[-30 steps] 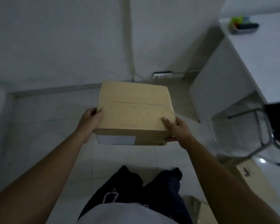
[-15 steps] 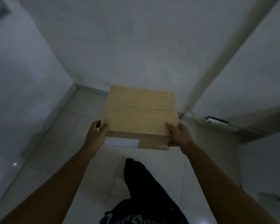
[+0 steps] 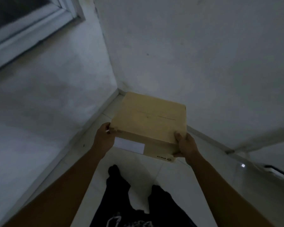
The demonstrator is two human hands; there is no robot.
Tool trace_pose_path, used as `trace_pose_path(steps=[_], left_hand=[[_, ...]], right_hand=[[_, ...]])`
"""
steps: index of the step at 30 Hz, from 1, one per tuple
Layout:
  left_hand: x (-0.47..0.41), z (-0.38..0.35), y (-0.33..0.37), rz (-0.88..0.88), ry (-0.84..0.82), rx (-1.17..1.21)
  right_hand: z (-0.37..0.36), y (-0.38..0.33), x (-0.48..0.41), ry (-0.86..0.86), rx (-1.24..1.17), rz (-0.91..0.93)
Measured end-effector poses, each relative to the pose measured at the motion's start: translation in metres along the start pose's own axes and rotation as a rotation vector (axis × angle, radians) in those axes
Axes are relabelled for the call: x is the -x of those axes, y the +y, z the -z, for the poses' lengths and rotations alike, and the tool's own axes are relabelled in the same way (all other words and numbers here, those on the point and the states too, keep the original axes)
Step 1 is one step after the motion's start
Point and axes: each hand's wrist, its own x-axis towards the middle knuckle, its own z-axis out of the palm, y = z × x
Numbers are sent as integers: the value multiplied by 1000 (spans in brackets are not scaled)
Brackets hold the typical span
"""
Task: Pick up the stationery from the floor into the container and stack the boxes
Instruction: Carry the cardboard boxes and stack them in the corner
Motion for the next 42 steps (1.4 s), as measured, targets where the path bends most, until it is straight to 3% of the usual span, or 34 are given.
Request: trace_pose_path(steps=[13,19,26,34,42], left_hand=[[-216,87,0,24,-199,-58],[-298,86,3,99,-271,-162],[-408,57,-16,121,-228,-178],[-528,5,-87,323,-175,-170],[-638,-66,-191,323,-256,-190]], right_hand=[[-172,-96,-77,107,-16,-131],[-215,-125,-133,119,-32,-219],[-261,-145,-234,92,-11,-246],[-326,-125,-366,78,-81,-324],[-411,-32,-492,151,-193,-293]])
